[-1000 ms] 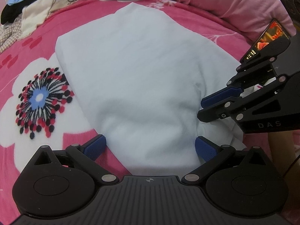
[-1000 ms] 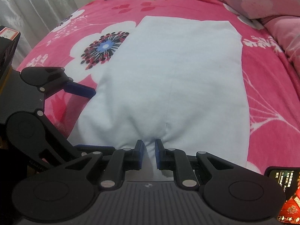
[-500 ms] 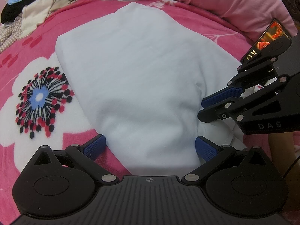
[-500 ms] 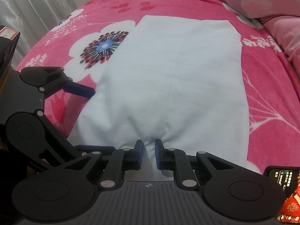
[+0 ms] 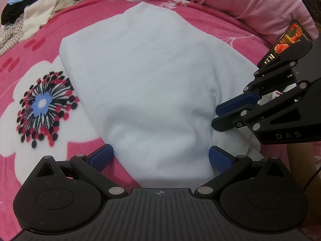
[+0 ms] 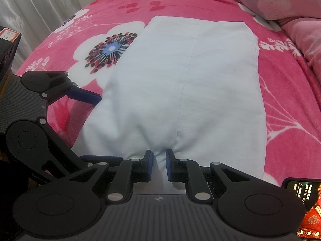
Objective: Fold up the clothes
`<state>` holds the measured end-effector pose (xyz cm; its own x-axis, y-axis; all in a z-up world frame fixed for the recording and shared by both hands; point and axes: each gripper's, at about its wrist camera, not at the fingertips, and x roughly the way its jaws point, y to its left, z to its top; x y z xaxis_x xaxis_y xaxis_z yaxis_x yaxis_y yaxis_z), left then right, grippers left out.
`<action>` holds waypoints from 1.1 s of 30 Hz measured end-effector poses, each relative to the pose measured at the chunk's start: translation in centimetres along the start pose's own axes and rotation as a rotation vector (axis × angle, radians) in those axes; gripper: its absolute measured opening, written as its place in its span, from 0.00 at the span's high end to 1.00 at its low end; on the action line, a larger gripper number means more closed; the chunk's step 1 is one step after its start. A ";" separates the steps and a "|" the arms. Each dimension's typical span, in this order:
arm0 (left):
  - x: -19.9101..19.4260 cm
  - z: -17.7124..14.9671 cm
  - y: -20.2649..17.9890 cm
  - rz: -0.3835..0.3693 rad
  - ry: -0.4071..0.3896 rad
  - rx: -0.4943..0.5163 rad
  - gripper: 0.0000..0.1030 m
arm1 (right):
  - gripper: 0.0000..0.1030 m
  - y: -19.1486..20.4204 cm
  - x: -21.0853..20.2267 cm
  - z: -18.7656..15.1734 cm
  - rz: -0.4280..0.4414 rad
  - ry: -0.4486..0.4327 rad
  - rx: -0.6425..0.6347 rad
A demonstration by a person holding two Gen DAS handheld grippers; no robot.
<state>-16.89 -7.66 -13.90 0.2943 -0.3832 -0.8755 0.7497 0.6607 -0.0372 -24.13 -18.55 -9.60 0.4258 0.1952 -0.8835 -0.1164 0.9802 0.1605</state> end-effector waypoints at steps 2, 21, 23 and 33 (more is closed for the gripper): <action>0.0 0.0 0.0 0.000 0.000 0.000 0.00 | 0.85 0.0 0.0 0.0 0.000 0.000 0.000; 0.0 -0.1 0.3 -0.002 0.002 0.003 0.00 | 0.85 0.1 0.0 0.1 -0.004 0.002 -0.004; 0.0 -0.1 0.3 -0.002 0.002 0.003 0.00 | 0.85 0.1 0.0 0.1 -0.004 0.002 -0.004; 0.0 -0.1 0.3 -0.001 0.003 0.002 0.00 | 0.85 0.2 0.1 0.1 -0.007 0.003 -0.006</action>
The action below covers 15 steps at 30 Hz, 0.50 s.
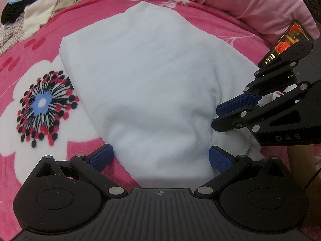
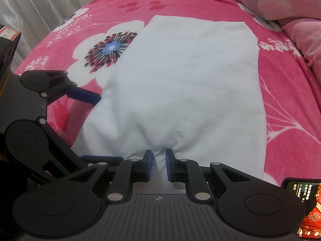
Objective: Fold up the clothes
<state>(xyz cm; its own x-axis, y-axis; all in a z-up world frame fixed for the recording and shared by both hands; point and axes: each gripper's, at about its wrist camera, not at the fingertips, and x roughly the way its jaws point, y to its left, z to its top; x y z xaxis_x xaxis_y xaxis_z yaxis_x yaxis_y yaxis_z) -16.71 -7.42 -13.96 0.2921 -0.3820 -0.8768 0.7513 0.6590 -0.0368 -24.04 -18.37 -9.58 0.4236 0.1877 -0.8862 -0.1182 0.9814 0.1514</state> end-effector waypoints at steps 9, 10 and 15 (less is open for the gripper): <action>0.0 0.0 0.1 -0.001 0.001 0.001 0.00 | 0.85 -0.1 0.0 0.0 0.000 0.001 -0.004; 0.0 0.0 0.1 -0.001 0.001 0.001 0.00 | 0.85 -0.1 0.0 0.0 0.000 0.001 -0.004; 0.0 0.0 0.1 -0.001 0.001 0.001 0.00 | 0.85 0.0 0.0 0.0 -0.001 0.000 -0.004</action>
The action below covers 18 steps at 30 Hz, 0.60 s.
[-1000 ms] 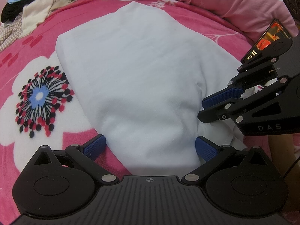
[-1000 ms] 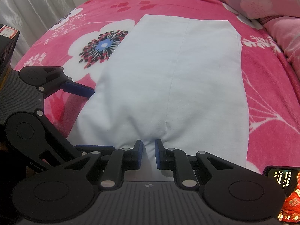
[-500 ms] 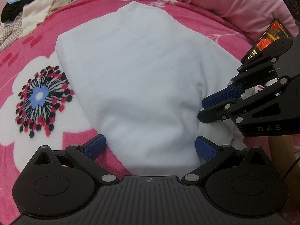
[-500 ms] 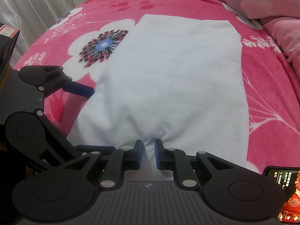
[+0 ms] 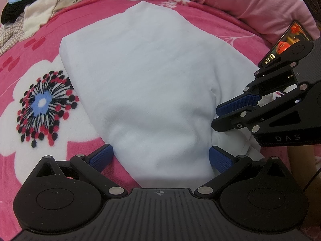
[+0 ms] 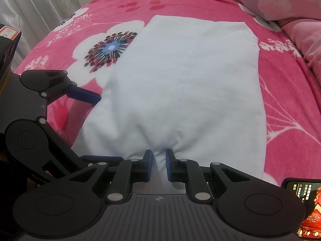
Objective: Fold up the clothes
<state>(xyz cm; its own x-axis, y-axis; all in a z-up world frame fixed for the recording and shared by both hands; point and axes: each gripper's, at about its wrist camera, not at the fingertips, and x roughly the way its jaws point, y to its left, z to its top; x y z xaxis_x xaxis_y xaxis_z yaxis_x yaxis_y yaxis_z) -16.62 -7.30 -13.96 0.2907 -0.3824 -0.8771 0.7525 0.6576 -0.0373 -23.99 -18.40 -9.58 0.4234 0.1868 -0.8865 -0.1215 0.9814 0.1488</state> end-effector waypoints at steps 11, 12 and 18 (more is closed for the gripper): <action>0.0 0.0 0.0 0.002 0.001 -0.001 0.00 | 0.85 0.1 0.0 0.0 -0.003 0.000 -0.003; 0.0 0.0 0.0 0.001 0.001 0.000 0.00 | 0.85 0.1 0.0 0.0 -0.003 0.000 -0.003; 0.0 -0.1 0.0 0.001 0.001 -0.001 0.00 | 0.85 0.1 0.0 0.0 -0.004 -0.001 -0.003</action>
